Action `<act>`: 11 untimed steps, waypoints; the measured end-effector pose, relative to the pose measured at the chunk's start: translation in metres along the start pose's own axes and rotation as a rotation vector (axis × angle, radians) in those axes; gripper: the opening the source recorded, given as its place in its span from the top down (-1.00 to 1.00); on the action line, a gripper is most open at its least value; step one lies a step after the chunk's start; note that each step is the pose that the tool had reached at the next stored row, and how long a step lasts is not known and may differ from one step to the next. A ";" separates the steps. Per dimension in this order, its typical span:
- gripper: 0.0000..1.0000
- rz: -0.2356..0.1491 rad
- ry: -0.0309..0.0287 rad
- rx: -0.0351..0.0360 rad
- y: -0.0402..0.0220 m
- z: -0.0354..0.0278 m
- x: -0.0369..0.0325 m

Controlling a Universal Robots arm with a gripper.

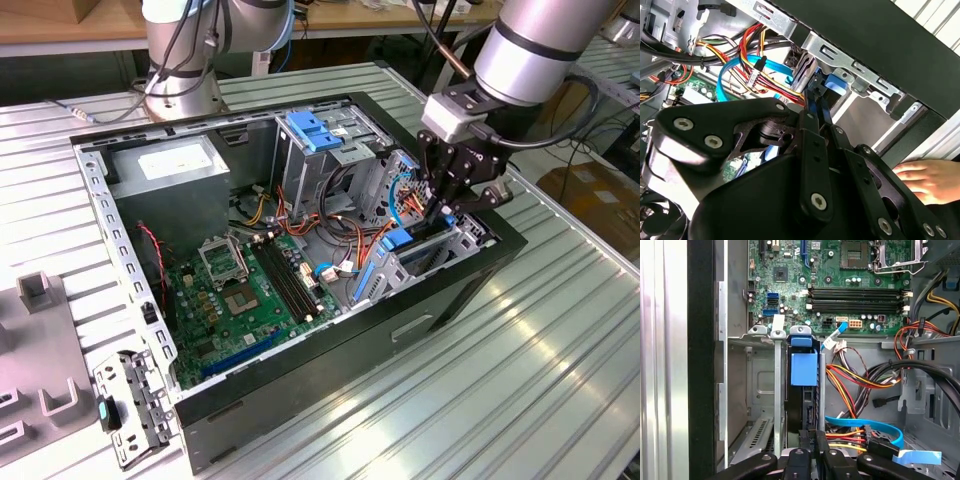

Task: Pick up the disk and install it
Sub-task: 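Insert the first disk wire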

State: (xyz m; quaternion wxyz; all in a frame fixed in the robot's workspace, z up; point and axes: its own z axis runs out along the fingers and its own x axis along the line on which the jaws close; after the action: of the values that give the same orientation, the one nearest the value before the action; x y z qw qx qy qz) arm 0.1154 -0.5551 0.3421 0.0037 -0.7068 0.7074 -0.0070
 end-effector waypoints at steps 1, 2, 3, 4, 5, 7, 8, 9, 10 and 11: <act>0.67 0.000 0.0001 0.0000 0.0000 0.0000 0.0000; 0.67 0.000 0.0001 0.0000 0.0000 0.0001 0.0000; 0.67 0.000 -0.0001 0.0000 0.0000 0.0002 0.0000; 0.67 0.000 -0.0002 0.0000 0.0000 0.0003 0.0000; 0.67 0.000 -0.0001 0.0000 0.0000 0.0003 0.0000; 0.64 0.000 -0.0007 0.0000 0.0000 0.0003 0.0000; 0.64 0.000 -0.0006 0.0000 0.0000 -0.0008 0.0000; 0.64 0.000 -0.0004 0.0000 -0.0001 -0.0025 0.0000; 0.51 0.000 -0.0003 0.0000 -0.0001 -0.0044 0.0000; 0.51 0.000 -0.0004 0.0000 -0.0001 -0.0062 0.0001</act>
State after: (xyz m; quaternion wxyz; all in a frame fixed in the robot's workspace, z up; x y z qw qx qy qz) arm 0.1154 -0.5551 0.3483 0.0038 -0.7068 0.7074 -0.0068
